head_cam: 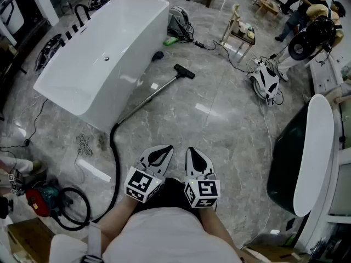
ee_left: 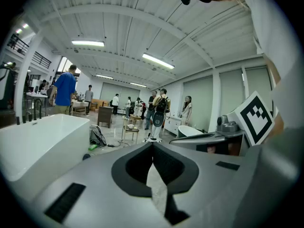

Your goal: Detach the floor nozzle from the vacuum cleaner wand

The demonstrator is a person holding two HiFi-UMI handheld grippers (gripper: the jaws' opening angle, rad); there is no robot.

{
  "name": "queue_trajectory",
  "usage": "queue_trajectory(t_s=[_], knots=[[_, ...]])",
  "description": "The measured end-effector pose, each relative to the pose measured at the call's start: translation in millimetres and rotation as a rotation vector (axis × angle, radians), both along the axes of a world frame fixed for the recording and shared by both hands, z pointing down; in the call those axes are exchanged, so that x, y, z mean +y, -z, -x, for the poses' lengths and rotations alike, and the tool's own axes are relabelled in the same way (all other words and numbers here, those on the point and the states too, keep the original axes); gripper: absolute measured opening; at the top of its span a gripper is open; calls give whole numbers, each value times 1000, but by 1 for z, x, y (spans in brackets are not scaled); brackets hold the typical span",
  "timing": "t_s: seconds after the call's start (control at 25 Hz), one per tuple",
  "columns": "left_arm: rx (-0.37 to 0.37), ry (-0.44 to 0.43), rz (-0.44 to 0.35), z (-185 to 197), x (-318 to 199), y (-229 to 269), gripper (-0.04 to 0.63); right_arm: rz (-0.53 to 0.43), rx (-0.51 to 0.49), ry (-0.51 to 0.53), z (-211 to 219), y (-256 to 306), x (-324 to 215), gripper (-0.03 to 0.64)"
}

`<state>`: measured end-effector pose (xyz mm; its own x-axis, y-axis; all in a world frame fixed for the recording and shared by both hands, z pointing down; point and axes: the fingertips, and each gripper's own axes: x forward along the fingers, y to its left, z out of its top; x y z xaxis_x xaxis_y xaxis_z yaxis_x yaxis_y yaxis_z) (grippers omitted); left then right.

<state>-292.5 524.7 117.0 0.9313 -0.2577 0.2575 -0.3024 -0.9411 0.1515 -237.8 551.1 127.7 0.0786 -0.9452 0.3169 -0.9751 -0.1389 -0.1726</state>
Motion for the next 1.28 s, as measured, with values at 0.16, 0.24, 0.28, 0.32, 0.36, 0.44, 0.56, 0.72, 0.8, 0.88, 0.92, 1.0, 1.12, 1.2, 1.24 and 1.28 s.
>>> queue_trajectory(t_s=[0.16, 0.24, 0.28, 0.32, 0.36, 0.44, 0.56, 0.72, 0.8, 0.88, 0.92, 1.0, 1.12, 1.2, 1.24, 1.28], knots=[[-9, 12, -1, 0, -2, 2, 11, 0, 2, 0, -2, 2, 0, 15], [-8, 9, 2, 1, -1, 0, 11, -1, 4, -2, -2, 2, 0, 15], [-7, 8, 3, 1, -2, 0, 11, -2, 4, -2, -2, 3, 0, 15], [-7, 8, 3, 0, -2, 0, 11, -3, 4, -2, -2, 3, 0, 15], [-7, 9, 3, 0, -3, 0, 11, -4, 3, 0, -2, 3, 0, 15], [-6, 10, 4, -2, -2, 0, 11, -4, 4, 4, -2, 4, 0, 15], [-3, 10, 5, -6, 0, 1, 11, -7, 5, 7, -5, 5, 3, 15], [-2, 15, 1, -14, 5, 1, 11, -45, -23, 13, -13, 8, 7, 15], [0, 24, 0, -19, 8, -1, 11, -54, -32, 11, -20, 6, 11, 15], [1, 35, 2, -25, 12, -5, 11, -64, -32, 14, -28, 4, 16, 15], [2, 40, 4, -28, 14, -7, 11, -70, -34, 14, -32, 4, 19, 15], [3, 49, 7, -33, 20, -10, 11, -77, -40, 13, -39, 3, 24, 15], [-1, 57, 11, -38, 28, -12, 11, -78, -50, 19, -46, 2, 29, 15], [-7, 61, 15, -41, 31, -14, 11, -73, -54, 31, -47, -1, 30, 15], [-10, 65, 17, -42, 31, -15, 11, -69, -55, 37, -48, -2, 30, 15], [-14, 69, 19, -42, 31, -17, 11, -66, -55, 42, -49, -4, 29, 15]])
